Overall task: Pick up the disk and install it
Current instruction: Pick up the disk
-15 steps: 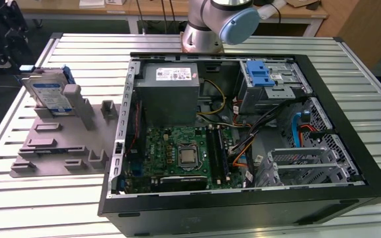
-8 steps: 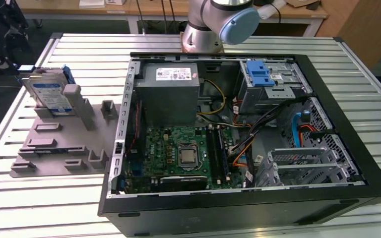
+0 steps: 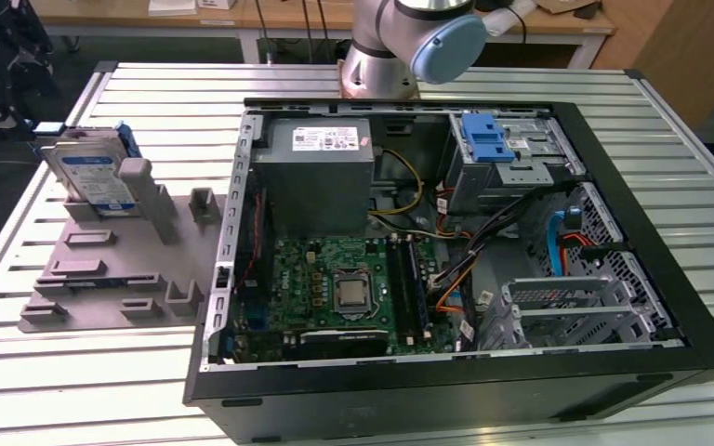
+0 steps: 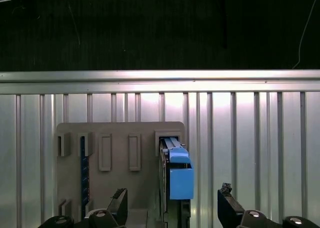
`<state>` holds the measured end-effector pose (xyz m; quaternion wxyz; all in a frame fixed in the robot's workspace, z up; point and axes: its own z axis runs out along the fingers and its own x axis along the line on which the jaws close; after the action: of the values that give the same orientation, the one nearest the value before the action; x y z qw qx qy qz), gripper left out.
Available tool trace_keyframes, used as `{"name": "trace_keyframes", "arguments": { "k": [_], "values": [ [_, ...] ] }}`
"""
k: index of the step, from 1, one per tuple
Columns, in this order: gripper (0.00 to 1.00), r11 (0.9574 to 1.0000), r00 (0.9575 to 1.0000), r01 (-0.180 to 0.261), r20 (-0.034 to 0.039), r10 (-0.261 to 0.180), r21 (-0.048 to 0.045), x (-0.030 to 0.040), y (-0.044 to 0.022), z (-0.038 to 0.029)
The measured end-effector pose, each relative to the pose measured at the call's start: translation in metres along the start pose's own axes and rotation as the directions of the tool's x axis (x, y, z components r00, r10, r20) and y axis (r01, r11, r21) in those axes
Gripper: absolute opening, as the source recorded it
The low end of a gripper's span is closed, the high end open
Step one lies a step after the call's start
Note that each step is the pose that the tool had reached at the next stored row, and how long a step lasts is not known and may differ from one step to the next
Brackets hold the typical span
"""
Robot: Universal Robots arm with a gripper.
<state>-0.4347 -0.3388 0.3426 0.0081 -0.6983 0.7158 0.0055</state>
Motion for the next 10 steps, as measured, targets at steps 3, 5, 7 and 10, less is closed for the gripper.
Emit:
{"name": "trace_keyframes", "arguments": {
  "k": [3,5,7,10],
  "values": [
    [0.80,1.0000,1.0000,0.000,0.0000,0.000,0.0000,0.0000,0.0000,-0.0002],
    [0.78,1.0000,1.0000,0.000,0.0000,0.000,0.0001,0.0000,0.0000,-0.0003],
    [0.71,1.0000,1.0000,0.000,0.0000,0.000,0.0002,0.0000,0.0000,-0.0006],
    [0.70,1.0000,1.0000,0.000,0.0000,0.000,0.0002,0.0000,0.0000,-0.0008]
  ]
}}
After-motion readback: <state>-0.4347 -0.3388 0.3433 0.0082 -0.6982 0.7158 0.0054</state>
